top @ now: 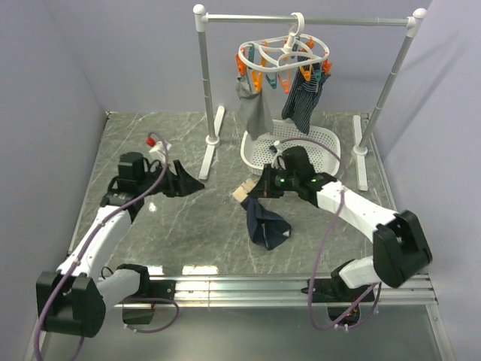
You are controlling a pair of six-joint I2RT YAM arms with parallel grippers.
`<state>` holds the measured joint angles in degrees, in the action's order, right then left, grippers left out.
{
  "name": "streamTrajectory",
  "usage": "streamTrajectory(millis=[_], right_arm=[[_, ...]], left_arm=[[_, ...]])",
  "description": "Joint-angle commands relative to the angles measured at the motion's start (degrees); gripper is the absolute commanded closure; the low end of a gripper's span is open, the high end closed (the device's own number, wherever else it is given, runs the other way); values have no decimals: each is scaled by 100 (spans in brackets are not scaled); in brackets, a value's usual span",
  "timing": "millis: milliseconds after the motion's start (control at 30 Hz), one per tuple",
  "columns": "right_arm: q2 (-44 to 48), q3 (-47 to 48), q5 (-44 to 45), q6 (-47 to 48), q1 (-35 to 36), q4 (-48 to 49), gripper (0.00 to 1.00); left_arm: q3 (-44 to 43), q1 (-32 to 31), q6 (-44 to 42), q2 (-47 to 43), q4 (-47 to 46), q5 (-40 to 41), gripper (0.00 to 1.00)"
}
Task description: Clip the underwear to the hanger
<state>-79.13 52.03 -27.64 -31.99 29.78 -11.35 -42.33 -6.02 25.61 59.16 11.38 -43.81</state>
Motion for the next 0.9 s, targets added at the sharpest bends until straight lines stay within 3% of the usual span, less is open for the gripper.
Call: streamTrajectory(millis=[0,67,267,533,867], right_arm=[[-427,26,-286,-791,177,1126,100],[-602,105,-269,-800,212,1346,100],[-822,307,-242,-783,221,1522,100],[-858,387,-303,-704,230,1434,100],[-797,431,-374,-642,292,1417,100]], left_arm=[[233,-652,778,271,-1504,-180,31],[234,-1004,1252,577,-2179,-66,36],[6,-1646,2203,1711,-3009,109,49],[-136,-1788,2862,2337,-3176,584,48],[-249,-1911,3073,2644,-3265,742,50]])
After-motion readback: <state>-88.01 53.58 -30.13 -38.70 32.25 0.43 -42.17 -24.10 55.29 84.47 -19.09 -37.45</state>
